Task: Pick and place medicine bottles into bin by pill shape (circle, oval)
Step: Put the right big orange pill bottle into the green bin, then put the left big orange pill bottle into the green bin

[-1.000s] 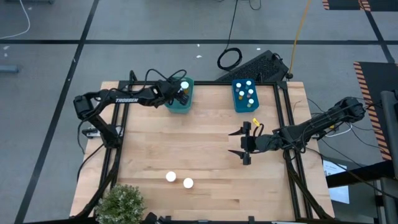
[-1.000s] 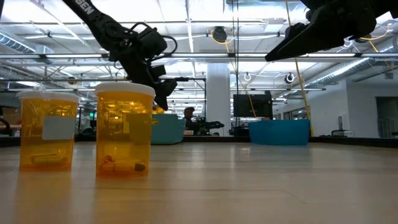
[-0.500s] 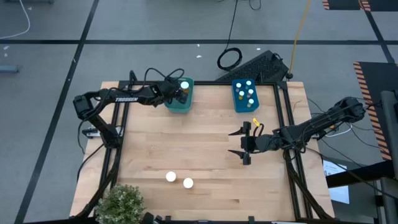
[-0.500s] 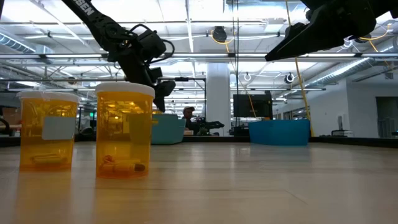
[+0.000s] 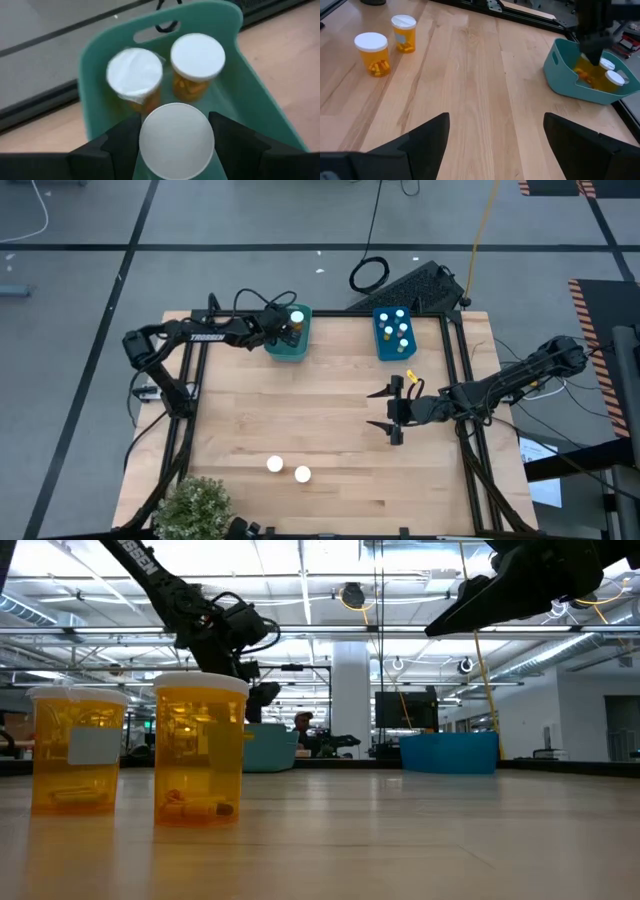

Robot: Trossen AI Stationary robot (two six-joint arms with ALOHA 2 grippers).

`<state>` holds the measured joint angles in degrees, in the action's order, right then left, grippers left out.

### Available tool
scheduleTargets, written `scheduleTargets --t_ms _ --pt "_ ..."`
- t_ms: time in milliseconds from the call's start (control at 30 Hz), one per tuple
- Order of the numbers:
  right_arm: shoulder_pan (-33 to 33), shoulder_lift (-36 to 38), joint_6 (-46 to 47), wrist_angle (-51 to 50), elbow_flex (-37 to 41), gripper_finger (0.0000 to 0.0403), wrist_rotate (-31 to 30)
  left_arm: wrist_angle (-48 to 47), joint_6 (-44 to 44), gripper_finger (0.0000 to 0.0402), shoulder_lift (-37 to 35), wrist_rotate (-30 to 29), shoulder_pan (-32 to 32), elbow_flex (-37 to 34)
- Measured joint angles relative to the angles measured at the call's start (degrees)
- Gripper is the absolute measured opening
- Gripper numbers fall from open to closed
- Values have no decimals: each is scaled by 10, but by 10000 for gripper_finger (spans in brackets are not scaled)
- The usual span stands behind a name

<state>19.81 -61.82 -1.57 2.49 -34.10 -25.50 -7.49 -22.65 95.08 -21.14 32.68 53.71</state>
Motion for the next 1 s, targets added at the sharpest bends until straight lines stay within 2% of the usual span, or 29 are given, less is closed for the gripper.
scheduleTargets --t_ms 233,667,1000 --pt "0 0 -1 7 0 315 0 20 9 214 32 10 4 1" --pt "0 0 -7 12 0 315 0 20 46 293 32 -14 -2 0" --pt "0 0 -6 20 0 315 1 20 69 298 -26 -24 -23 0"
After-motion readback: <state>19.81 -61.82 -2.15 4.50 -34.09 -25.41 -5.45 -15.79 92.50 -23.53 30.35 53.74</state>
